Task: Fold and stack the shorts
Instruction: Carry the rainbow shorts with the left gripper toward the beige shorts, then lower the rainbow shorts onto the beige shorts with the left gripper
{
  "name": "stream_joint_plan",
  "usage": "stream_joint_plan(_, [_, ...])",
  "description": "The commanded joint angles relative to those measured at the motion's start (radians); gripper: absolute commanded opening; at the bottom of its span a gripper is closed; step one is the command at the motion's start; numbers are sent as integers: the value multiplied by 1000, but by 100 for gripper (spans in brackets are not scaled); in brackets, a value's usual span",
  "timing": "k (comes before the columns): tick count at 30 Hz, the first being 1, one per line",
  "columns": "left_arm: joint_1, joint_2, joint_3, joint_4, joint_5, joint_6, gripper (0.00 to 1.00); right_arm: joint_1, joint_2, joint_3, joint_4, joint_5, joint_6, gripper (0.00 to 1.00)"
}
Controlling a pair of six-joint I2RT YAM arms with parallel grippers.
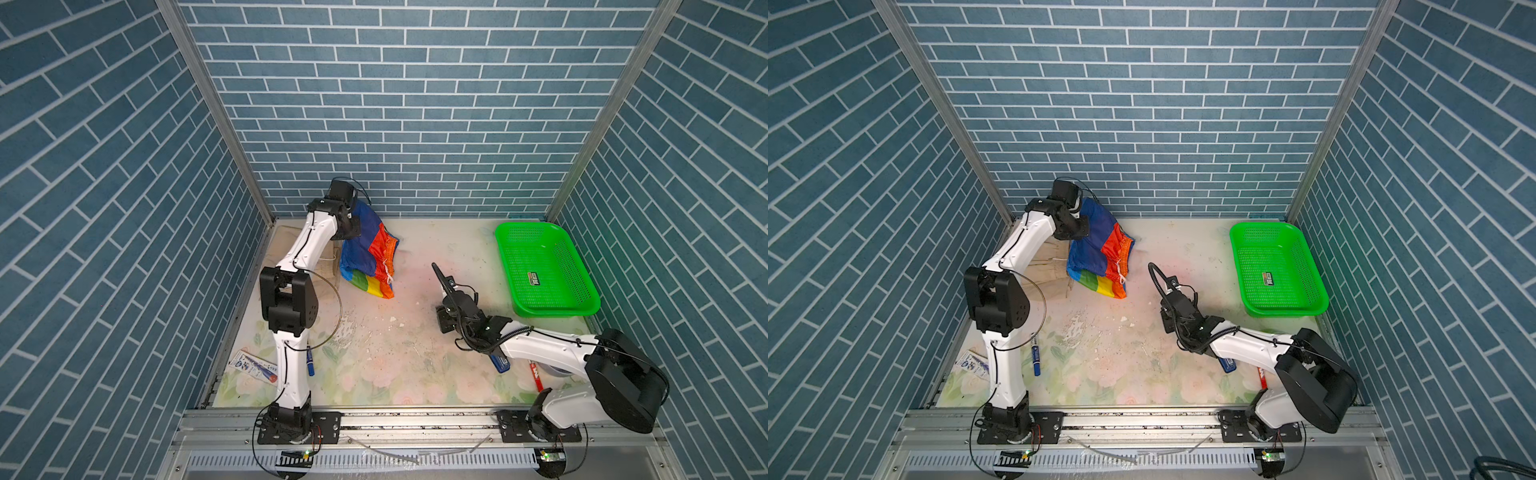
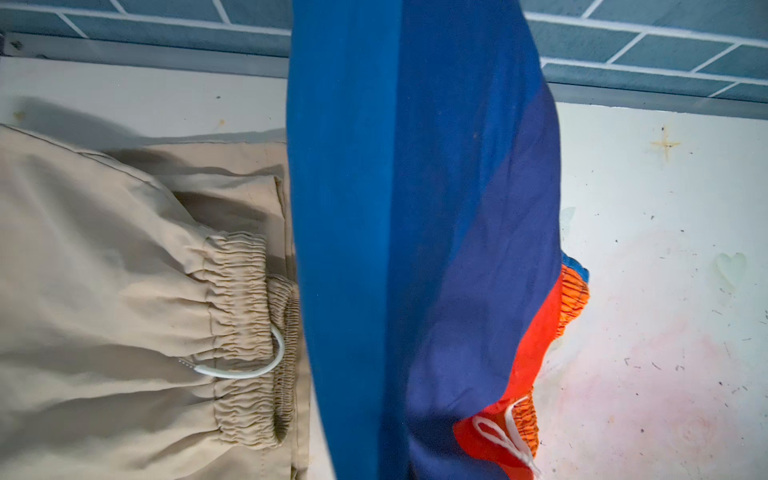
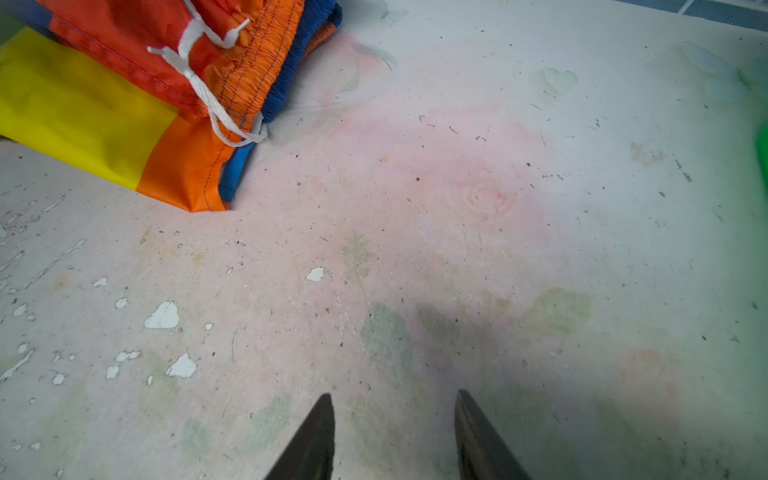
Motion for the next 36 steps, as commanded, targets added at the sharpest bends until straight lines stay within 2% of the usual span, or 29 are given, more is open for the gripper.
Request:
stream_joint_plan(1, [24,31,54,-64,-32,25,0,-6,2,-22,13,27,6,48])
stream_joint_plan(22, [99,111,249,-205,-51,90,0,-14,22,-25,12,30,12,47])
stream_joint_plan(36, [195,82,146,-162,-40,118,0,-15,39,-21,2,30,15,47])
